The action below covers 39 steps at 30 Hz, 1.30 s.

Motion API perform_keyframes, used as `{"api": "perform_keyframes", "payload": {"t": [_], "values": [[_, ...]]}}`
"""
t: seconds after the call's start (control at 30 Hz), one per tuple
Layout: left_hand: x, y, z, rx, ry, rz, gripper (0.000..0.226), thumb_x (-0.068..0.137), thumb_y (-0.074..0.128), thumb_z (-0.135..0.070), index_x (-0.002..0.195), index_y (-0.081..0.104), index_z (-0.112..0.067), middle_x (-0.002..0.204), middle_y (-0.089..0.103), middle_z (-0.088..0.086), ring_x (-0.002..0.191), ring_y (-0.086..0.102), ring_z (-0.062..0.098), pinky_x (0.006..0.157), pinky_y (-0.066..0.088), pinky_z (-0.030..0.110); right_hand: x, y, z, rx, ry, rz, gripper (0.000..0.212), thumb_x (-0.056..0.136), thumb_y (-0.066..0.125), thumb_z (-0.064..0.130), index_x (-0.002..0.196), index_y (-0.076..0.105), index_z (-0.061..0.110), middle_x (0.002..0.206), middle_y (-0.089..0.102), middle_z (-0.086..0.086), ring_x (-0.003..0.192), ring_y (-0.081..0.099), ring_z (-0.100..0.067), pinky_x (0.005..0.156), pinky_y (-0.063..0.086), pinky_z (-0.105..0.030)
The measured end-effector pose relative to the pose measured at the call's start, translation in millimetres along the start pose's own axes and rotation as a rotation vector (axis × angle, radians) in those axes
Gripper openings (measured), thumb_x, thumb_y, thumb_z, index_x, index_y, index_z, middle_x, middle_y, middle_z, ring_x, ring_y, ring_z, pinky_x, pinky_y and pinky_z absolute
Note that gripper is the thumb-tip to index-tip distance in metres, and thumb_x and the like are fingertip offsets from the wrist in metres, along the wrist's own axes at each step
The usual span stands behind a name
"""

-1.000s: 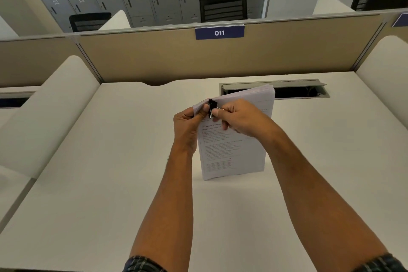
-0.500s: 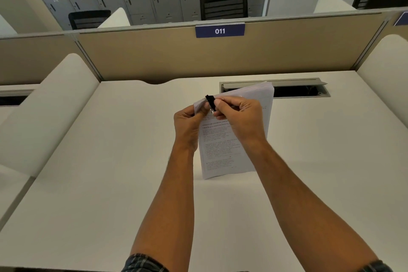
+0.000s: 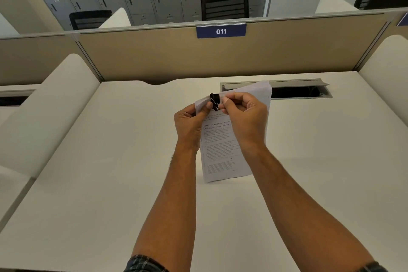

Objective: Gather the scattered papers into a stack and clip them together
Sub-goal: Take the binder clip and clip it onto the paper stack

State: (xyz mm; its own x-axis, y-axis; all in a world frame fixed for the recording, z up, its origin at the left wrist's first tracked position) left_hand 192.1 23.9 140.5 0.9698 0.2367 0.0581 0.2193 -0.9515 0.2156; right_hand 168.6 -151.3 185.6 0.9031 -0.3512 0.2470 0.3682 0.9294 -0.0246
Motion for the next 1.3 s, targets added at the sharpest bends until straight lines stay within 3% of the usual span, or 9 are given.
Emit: {"api": "perform_keyframes", "payload": {"t": [0.17,0.3,0.4,0.6,0.77,0.97,1.07,1.17,1.3], "values": [[-1,-2,1,0.017,-0.002,-0.038,0.008,0.092,0.074,-0.019,0.088,0.076,-0.013,0.072,0.075,-0.006,0.065,0.072,0.015,0.059,0.055,0.023,-8,5,1,-0.103,-0.064,0.004,0.018,0.097,0.07,0.027,0.112,0.076,0.019,0.102,0.073,0.01,0.092,0.072,-0.007,0.08,0.056,-0.01],[-2,-2,2,0.035,0.019,-0.049,0.008,0.093,0.073,-0.018,0.089,0.078,-0.013,0.073,0.075,-0.005,0.064,0.071,0.017,0.06,0.057,0.025,-17,11,-3,-0.095,-0.079,-0.003,0.041,0.088,0.078,0.041,0.122,0.07,0.02,0.113,0.074,0.006,0.1,0.071,-0.008,0.089,0.058,-0.021],[-1,-2,2,0.057,0.04,-0.053,0.009,0.093,0.074,-0.018,0.086,0.079,-0.021,0.072,0.075,-0.006,0.064,0.071,0.018,0.061,0.057,0.028,-23,15,-8,-0.129,-0.087,0.009,0.056,0.082,0.085,0.039,0.13,0.065,0.02,0.121,0.072,0.004,0.106,0.07,-0.008,0.096,0.058,-0.028],[-2,-1,3,0.047,0.013,-0.061,0.006,0.092,0.075,-0.023,0.089,0.079,-0.02,0.076,0.077,-0.006,0.066,0.072,0.016,0.061,0.055,0.022,-21,12,-13,-0.153,-0.068,-0.016,0.053,0.086,0.08,0.038,0.133,0.065,0.021,0.123,0.072,0.003,0.106,0.07,-0.013,0.1,0.057,-0.04],[-1,0,3,0.031,0.002,-0.046,0.005,0.091,0.076,-0.023,0.09,0.079,-0.019,0.077,0.077,-0.005,0.067,0.071,0.015,0.062,0.055,0.022,-19,9,-17,0.01,-0.007,-0.004,0.045,0.086,0.081,0.034,0.128,0.067,0.024,0.115,0.075,0.005,0.102,0.073,-0.012,0.095,0.059,-0.035],[-3,2,-1,-0.017,0.002,0.048,0.006,0.092,0.072,-0.014,0.092,0.077,-0.012,0.077,0.076,-0.003,0.068,0.07,0.015,0.062,0.055,0.024,-22,3,-12,-0.009,-0.072,0.033,0.044,0.09,0.078,0.032,0.129,0.066,0.019,0.116,0.073,0.004,0.106,0.07,-0.015,0.094,0.058,-0.028],[-3,1,1,-0.001,-0.012,0.094,0.006,0.094,0.07,-0.011,0.092,0.075,-0.009,0.077,0.076,-0.005,0.071,0.07,0.013,0.064,0.054,0.021,-18,-11,-10,0.189,-0.091,0.063,0.036,0.095,0.071,0.015,0.129,0.062,0.01,0.115,0.07,-0.003,0.108,0.067,-0.016,0.094,0.055,-0.027],[-3,-2,3,-0.011,-0.024,0.115,0.007,0.094,0.069,-0.012,0.091,0.075,-0.01,0.079,0.076,-0.005,0.075,0.069,0.012,0.065,0.054,0.022,-11,-36,-16,0.588,-0.012,0.008,0.03,0.097,0.063,0.012,0.125,0.057,0.006,0.11,0.068,-0.005,0.105,0.064,-0.022,0.097,0.053,-0.037],[-2,-5,2,-0.028,-0.017,0.124,0.007,0.092,0.073,-0.017,0.093,0.078,-0.013,0.084,0.076,-0.001,0.079,0.068,0.014,0.068,0.054,0.024,-2,-75,-29,0.896,0.162,-0.163,0.029,0.089,0.048,0.002,0.117,0.057,0.006,0.089,0.063,-0.008,0.077,0.063,-0.023,0.069,0.053,-0.033]]}}
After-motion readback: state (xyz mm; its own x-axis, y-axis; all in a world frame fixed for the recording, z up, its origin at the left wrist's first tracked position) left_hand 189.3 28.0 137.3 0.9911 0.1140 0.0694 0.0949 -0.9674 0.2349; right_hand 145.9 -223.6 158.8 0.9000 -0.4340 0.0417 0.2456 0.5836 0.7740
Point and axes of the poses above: each hand's wrist, its own x-axis towards the middle knuckle, its own y-axis out of the palm, z = x × y, the point moved 8 cm from there along x, towards the middle knuckle
